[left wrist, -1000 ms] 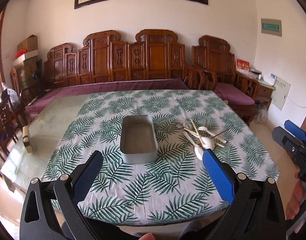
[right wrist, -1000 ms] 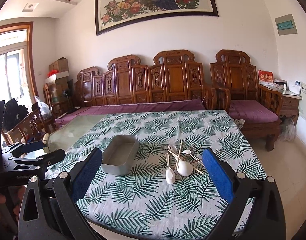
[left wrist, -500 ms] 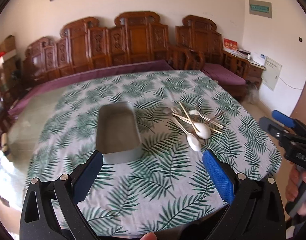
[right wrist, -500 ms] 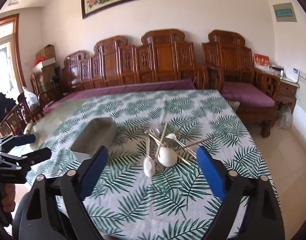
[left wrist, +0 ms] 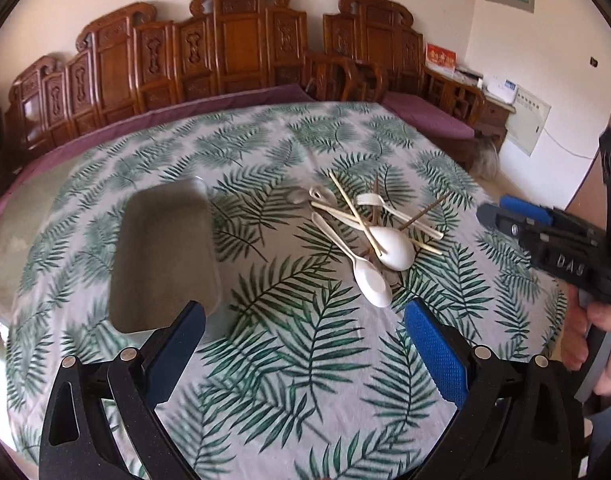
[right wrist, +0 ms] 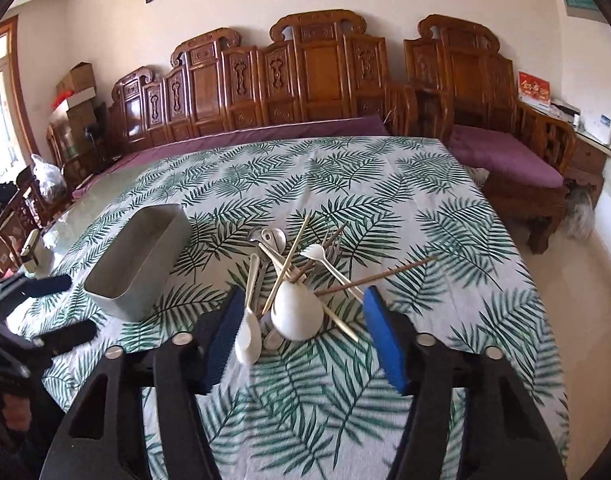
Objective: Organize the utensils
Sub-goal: 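Move both tools toward the pile of white utensils and chopsticks, then grasp a white plastic spoon with the left tool while the right tool grasps a wooden chopstick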
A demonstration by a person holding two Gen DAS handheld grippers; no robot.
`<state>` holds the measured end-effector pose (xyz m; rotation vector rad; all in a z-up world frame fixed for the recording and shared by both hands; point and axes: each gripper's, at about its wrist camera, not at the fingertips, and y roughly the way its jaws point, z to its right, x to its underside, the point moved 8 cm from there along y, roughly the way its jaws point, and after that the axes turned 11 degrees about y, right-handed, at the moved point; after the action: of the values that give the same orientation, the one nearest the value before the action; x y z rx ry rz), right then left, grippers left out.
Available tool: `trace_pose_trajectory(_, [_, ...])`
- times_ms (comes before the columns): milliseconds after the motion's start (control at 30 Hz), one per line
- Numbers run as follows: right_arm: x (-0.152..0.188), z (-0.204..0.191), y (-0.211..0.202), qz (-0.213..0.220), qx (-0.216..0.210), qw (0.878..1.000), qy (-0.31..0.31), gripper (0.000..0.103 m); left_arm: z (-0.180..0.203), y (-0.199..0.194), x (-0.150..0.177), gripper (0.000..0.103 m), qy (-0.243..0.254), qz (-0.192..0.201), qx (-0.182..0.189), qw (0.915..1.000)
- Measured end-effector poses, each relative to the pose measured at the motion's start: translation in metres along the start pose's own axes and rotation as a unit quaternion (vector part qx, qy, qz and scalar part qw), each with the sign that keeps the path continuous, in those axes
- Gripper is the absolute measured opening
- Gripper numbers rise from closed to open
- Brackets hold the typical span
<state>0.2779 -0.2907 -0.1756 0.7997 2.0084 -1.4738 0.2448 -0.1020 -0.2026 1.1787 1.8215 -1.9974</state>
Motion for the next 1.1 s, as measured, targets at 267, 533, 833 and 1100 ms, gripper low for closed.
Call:
trace_pose_trajectory(267, [-0.003, 0.016, 0.056, -0.024, -0.009, 1.000, 0.010, 0.051, 0.012, 0.077, 0.002, 0.087, -0.016, -0.045, 0.030, 0.9984])
trace_pose_trajectory(533, [0.009, 0.019, 0.075, -0.048, -0.009, 0.999, 0.008, 0.051, 0.033, 0.128, -0.003, 0.070, -0.029, -0.064, 0.070, 0.9951])
trace_pose_trajectory(833, [0.013, 0.029, 0.075, -0.054, -0.005, 0.998, 0.016, 0.051, 0.047, 0.145, -0.015, 0.052, -0.030, -0.055, 0.088, 0.9941])
trace_pose_trajectory(1100, [0.018, 0.020, 0.076, -0.057, -0.004, 0.998, 0.006, 0.051, 0.042, 0.136, -0.003, 0.024, -0.022, -0.064, 0.104, 0.9922])
